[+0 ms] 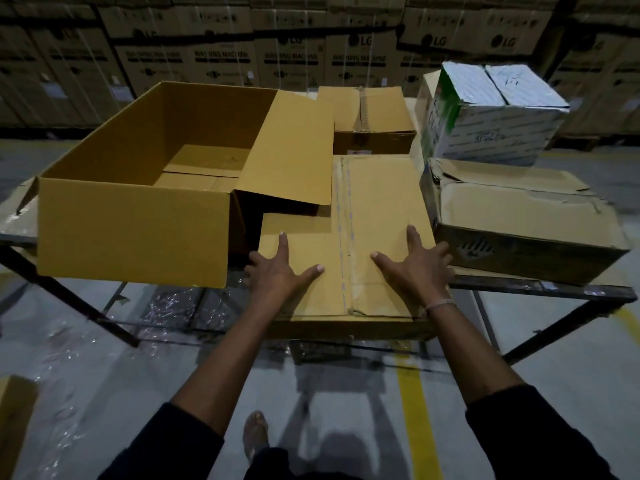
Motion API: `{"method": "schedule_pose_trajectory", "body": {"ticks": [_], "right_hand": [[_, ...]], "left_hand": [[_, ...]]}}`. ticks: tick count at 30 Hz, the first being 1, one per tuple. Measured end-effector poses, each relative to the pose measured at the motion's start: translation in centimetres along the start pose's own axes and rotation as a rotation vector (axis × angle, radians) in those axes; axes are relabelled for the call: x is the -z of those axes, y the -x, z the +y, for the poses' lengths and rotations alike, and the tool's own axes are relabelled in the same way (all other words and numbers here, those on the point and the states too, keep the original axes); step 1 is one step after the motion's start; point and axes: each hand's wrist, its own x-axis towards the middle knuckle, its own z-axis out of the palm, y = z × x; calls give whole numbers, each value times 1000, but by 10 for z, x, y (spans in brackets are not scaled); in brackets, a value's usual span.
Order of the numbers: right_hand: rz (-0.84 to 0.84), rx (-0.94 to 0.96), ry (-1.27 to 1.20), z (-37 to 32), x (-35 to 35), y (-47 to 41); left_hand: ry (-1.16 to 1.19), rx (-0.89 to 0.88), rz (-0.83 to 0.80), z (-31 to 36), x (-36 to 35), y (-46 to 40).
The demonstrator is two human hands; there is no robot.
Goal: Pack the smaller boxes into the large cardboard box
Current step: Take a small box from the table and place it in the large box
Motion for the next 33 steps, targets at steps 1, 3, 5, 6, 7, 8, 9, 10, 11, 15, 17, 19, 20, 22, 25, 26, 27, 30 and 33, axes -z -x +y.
{"method": "schedule_pose_trajectory", "body": {"ticks": [1, 3, 5, 6, 7, 8, 9, 10, 11, 15, 17, 19, 20, 22, 25, 26, 27, 30, 33], "right_hand": [[-3, 2, -8, -3, 3, -7], [-17, 22, -25, -10, 11, -23], [-40, 40, -24, -17, 16, -37], [-40, 37, -17, -19, 15, -40], [-29, 28, -11, -20, 14, -41], [-12, 17, -11, -20, 11, -39], [9, 9, -14, -19, 8, -35], [31, 5, -18, -17, 4, -30], [52, 3, -19, -14, 2, -24], [116, -6, -5, 4, -6, 4], [150, -5, 0, 13, -9, 19], [169, -7, 9, 19, -11, 32], [173, -7, 13, 21, -12, 37], [177, -3, 15, 23, -13, 46], [175, -3, 8, 25, -12, 58], [174, -6, 3, 25, -12, 62], [172, -11, 0, 25, -12, 66], [172, -37, -14, 25, -10, 78], [170, -43, -30, 27, -8, 93]], "left_hand": [[3, -7, 9, 3, 5, -6], [0, -22, 26, 13, 14, -18], [-2, -15, 33, 21, 18, -26], [-3, -5, 38, 24, 18, -27], [-4, 5, 49, 25, 16, -27], [-5, 11, 64, 25, 12, -25], [-5, 13, 81, 24, 8, -21], [-2, 10, 97, 22, 3, -16], [2, 4, 113, 18, -2, -10], [-24, -28, 170, 2, -21, 19], [-39, -31, 197, -2, -28, 33], [-37, -30, 211, -5, -32, 45], [-35, -29, 213, -7, -33, 50], [-30, -29, 212, -9, -33, 57], [-40, -42, 213, -10, -26, 65], [-46, -48, 213, -11, -23, 68], [-50, -57, 213, -12, -21, 72], [-44, -87, 206, -15, -16, 83], [-40, -107, 183, -20, -11, 94]]}}
